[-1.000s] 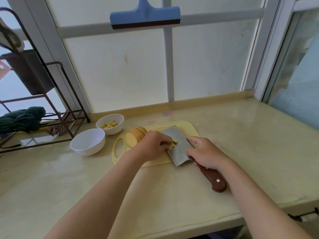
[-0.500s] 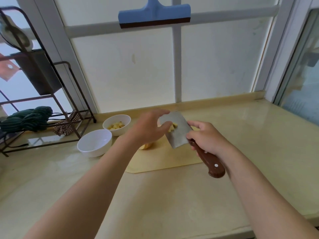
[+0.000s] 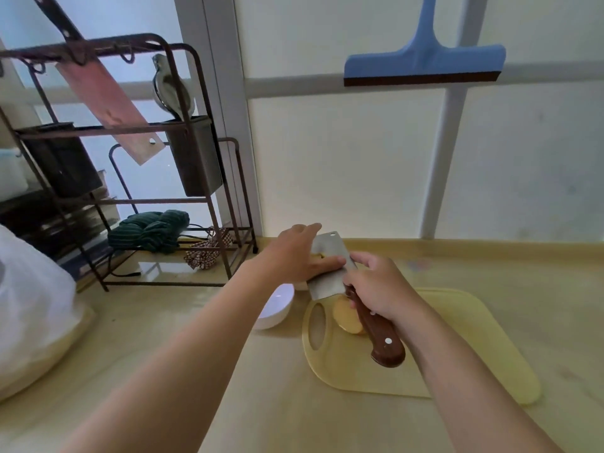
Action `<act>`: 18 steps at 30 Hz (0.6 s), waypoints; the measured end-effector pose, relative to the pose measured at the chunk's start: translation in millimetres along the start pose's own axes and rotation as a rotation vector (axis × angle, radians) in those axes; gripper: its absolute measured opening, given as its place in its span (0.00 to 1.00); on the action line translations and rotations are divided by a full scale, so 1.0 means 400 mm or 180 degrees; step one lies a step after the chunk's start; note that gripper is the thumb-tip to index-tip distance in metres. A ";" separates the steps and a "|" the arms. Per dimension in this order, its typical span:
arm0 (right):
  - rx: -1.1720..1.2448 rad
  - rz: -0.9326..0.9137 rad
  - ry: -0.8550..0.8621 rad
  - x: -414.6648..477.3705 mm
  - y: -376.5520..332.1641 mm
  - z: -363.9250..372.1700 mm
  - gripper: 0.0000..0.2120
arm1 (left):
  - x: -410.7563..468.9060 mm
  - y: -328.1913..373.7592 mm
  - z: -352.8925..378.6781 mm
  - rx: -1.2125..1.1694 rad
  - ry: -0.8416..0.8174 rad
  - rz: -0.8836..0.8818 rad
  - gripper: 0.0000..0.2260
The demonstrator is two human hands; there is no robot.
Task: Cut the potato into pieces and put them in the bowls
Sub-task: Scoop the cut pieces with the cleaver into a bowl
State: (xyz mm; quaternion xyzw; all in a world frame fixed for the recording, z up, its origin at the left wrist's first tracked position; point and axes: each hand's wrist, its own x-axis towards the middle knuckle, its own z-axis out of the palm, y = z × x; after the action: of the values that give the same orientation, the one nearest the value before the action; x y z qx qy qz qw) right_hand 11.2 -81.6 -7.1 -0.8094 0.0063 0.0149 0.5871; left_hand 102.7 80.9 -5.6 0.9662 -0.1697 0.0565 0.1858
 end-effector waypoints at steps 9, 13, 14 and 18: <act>-0.0102 0.0192 0.0023 0.048 0.021 -0.001 0.18 | 0.091 -0.077 0.057 0.0510 0.0081 -0.0352 0.40; -0.0097 0.0260 -0.0010 0.047 0.029 -0.027 0.18 | 0.114 -0.107 0.072 0.0667 -0.0014 -0.0723 0.31; -0.0108 0.0264 -0.0021 0.045 0.030 -0.035 0.18 | 0.117 -0.111 0.073 0.0694 -0.0037 -0.0754 0.28; -0.0206 0.0283 -0.0047 0.041 0.039 -0.061 0.18 | 0.110 -0.115 0.057 0.0891 -0.0026 -0.0723 0.20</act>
State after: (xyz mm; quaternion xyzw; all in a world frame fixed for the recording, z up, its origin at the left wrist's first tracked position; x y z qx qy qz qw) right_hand 27.4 -109.7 -14.8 -0.8267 0.0375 0.0472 0.5594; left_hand 161.1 99.0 -34.6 0.9958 -0.0507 0.0543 0.0539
